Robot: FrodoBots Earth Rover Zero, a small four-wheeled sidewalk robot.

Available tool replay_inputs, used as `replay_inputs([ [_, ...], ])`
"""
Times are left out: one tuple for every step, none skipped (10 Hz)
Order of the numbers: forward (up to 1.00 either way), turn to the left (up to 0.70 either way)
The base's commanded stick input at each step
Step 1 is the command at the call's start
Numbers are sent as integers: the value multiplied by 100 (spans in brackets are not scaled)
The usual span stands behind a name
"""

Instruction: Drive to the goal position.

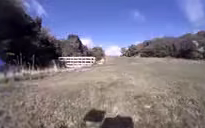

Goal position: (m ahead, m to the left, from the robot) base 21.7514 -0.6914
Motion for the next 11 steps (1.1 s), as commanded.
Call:
replay_inputs([
  [0,-26],
  [0,-49],
  [0,-70],
  [0,-70],
  [0,-70],
  [0,-70],
  [0,-70],
  [0,-19],
  [0,-8],
  [0,0],
  [0,0],
])
